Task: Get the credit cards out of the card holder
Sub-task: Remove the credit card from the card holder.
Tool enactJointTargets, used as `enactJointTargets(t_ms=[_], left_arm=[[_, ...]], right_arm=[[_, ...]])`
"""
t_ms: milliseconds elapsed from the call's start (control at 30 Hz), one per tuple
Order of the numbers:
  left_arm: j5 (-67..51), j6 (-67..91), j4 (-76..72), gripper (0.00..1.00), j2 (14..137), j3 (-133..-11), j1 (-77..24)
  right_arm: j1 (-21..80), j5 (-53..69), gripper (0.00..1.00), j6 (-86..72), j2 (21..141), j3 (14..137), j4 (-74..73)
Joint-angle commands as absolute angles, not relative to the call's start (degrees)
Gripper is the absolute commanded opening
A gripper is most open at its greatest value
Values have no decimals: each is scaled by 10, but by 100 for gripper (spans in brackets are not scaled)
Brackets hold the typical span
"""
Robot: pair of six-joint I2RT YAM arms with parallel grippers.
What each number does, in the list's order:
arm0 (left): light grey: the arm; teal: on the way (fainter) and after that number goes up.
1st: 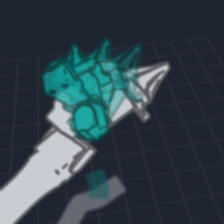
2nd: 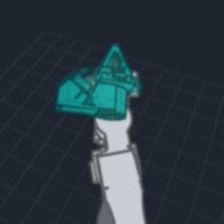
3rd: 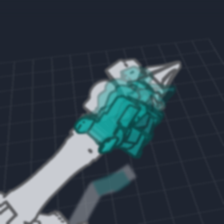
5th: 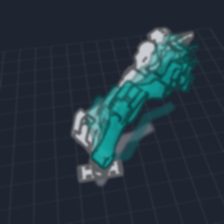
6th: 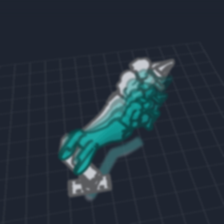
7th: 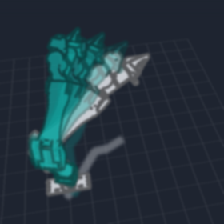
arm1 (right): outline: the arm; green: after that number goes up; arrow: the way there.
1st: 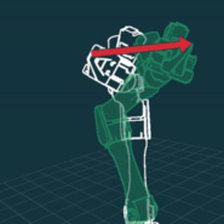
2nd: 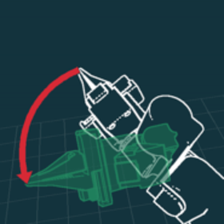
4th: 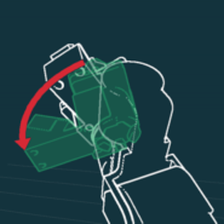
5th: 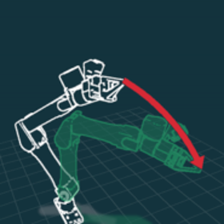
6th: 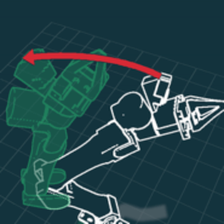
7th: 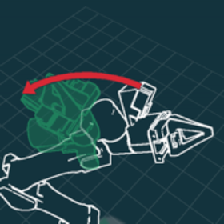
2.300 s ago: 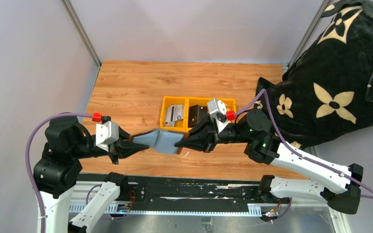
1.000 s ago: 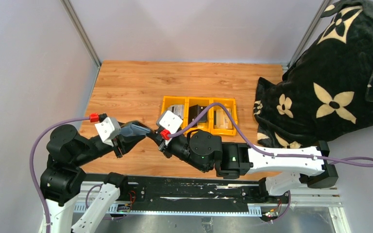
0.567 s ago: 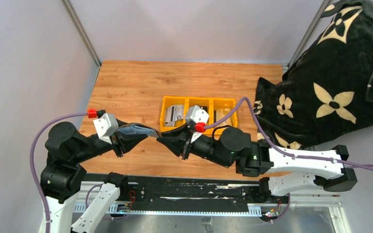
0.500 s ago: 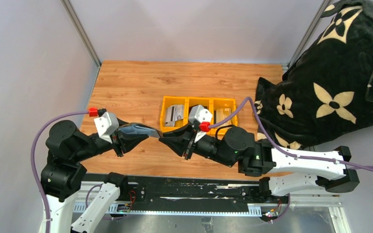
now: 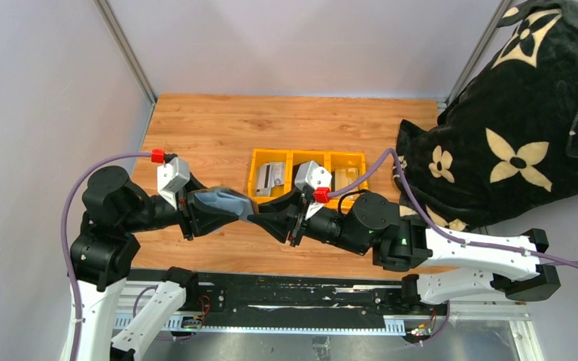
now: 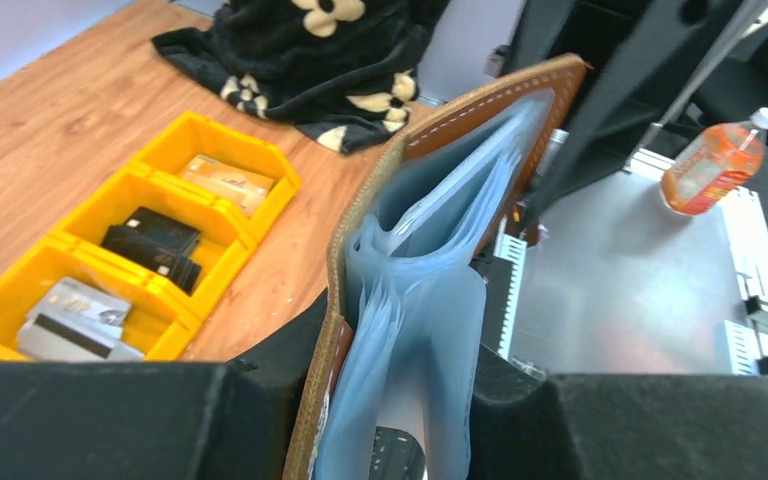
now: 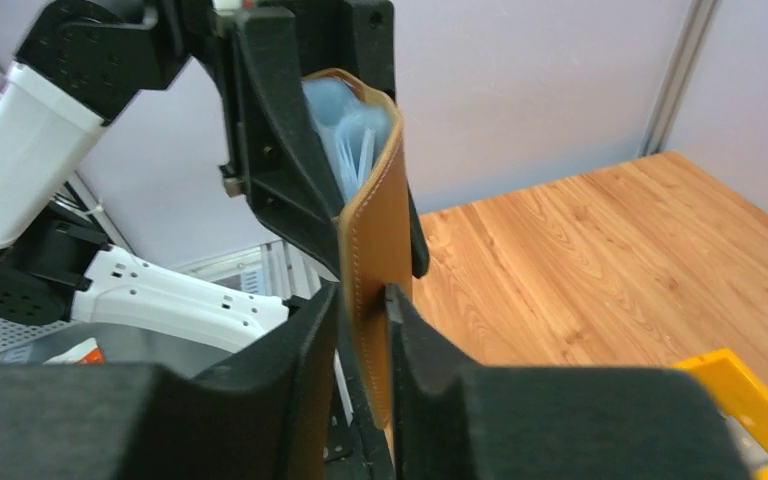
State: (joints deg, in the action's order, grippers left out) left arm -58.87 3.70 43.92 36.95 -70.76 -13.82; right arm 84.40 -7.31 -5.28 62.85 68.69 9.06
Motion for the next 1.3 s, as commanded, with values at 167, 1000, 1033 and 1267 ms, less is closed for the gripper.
enactJointTargets(t_ms=[167, 1000, 1033, 1267], left_arm=[[-662, 72, 430, 4, 374, -724, -137], [-404, -31, 422, 100, 299, -691, -137], [-390, -30, 421, 100, 297, -687, -137], [-426, -29, 415, 100, 285, -671, -137]], right_arm=[[835, -160, 42, -21, 666, 727, 26], [837, -290, 0, 27, 755, 929, -266], [846, -317, 0, 42, 774, 942, -280], [868, -345, 0, 97, 787, 940, -242]])
